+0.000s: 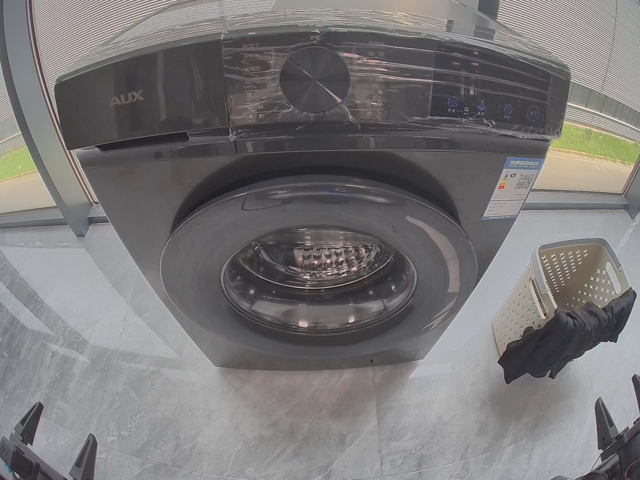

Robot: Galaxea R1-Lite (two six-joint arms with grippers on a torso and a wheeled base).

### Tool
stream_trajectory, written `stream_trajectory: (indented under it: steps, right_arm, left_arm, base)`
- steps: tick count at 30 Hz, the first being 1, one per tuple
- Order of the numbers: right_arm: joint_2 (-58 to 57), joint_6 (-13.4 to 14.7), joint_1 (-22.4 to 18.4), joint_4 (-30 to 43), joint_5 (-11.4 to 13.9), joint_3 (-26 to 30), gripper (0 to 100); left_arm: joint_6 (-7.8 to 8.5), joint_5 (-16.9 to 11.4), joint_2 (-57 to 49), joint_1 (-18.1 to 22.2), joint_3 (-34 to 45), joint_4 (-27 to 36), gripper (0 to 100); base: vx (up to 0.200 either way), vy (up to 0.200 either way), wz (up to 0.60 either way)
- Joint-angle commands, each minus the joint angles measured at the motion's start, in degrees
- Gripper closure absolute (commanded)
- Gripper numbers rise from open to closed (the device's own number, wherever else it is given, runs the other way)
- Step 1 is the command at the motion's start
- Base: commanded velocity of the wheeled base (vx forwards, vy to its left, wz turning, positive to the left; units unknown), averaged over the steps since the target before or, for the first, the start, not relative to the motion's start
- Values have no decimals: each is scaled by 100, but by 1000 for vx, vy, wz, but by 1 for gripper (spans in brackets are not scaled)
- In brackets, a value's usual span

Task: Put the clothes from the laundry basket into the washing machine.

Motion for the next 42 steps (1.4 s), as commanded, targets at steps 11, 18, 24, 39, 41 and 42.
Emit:
stream_trajectory:
  steps: [11, 18, 24, 39, 41, 42]
  right_arm:
    - [-99, 0, -1, -2, 1, 92, 0]
    - [-99, 0, -1, -2, 1, 92, 0]
    - [-99, -9, -19, -2, 1, 92, 0]
    - [1826, -176, 122, 561, 2154, -2026, 0]
    - [2380, -264, 166, 508, 2488, -1999, 0]
    - [2846, -334, 184, 376, 2699, -1991, 0]
  left_arm:
    - [12, -3, -101, 0, 101, -1, 0]
    - [12, 5, -101, 9, 101, -1, 0]
    - [21, 5, -101, 9, 101, -1, 0]
    - [30, 5, -101, 0, 101, -1, 0]
    - [30, 5, -101, 0, 101, -1, 0]
    - [21, 5, -101, 0, 101, -1, 0]
  base:
    - [55, 0, 0]
    - [0, 171, 0]
    - [0, 0, 0]
    - [0, 0, 0]
    - [0, 0, 0]
    - [0, 0, 0]
